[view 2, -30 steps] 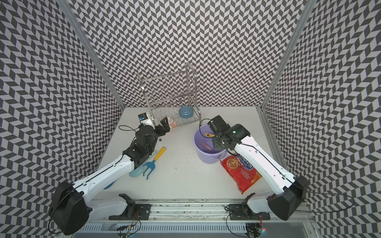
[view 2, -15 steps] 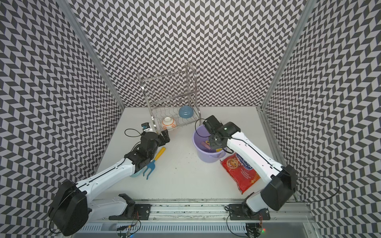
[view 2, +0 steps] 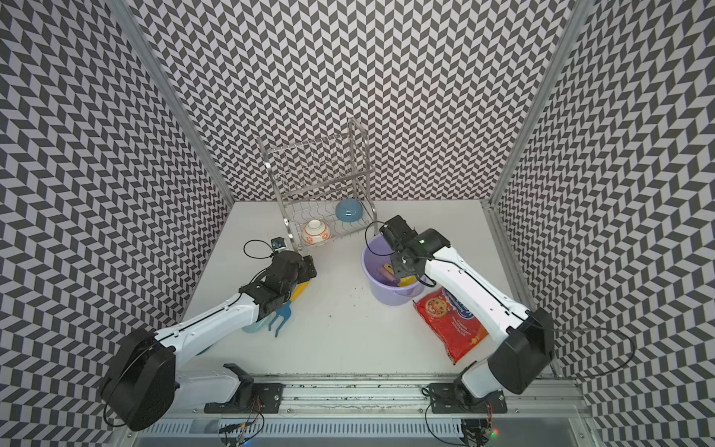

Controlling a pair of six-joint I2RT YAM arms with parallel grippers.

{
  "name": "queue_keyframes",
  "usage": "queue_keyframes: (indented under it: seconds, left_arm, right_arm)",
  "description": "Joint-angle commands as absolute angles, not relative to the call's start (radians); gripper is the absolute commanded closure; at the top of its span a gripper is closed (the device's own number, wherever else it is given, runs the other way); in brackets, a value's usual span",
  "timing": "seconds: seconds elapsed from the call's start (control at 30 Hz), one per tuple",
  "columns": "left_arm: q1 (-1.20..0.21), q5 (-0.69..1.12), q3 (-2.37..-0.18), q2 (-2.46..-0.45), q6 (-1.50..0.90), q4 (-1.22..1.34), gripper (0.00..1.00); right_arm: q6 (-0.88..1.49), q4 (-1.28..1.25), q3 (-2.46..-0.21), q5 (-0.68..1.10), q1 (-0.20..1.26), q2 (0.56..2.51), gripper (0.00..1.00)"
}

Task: Organize the gardening tools
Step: Place the gardening tool in the container, then pick up the gardening tool from the center of the board.

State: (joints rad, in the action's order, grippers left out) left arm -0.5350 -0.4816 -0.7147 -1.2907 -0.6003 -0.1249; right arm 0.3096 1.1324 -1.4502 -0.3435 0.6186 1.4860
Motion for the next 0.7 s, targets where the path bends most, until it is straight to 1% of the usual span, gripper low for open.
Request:
queue_keyframes:
  seconds: [0.0,0.07,0.13,0.17,0.27,0.47,0.67]
  left_arm:
    - [-0.531,-0.463,-0.721,-1.317,-0.605,-0.234,0.13]
    - [-0.533,-0.441,-0.702,-1.324,-0.612,-0.253,0.16]
    - [-0.534,-0.418,-0.672,-1.323,-0.624,-0.263,0.21]
    - [-0.534,-0.413,-0.660,-1.321,-0.631,-0.270,0.22]
    - [-0.535,-0.417,-0.643,-1.321,-0.646,-0.297,0.22]
    - [-0.546,-0.412,-0.620,-1.325,-0.662,-0.306,0.25]
    - [-0.551,-0.424,-0.622,-1.366,-0.656,-0.305,0.25]
  right_arm:
    - [0.308,1.033,-1.463,-0.353,0.614,1.407,0.51]
    - [0.305,1.000,-1.460,-0.370,0.614,1.376,0.44]
    - [0.300,0.956,-1.446,-0.390,0.614,1.339,0.40]
    - [0.297,0.932,-1.433,-0.399,0.614,1.319,0.39]
    - [0.297,0.876,-1.414,-0.405,0.612,1.265,0.38]
    - [0.313,0.801,-1.373,-0.436,0.612,1.186,0.36]
    - [0.319,0.761,-1.351,-0.468,0.611,1.161,0.35]
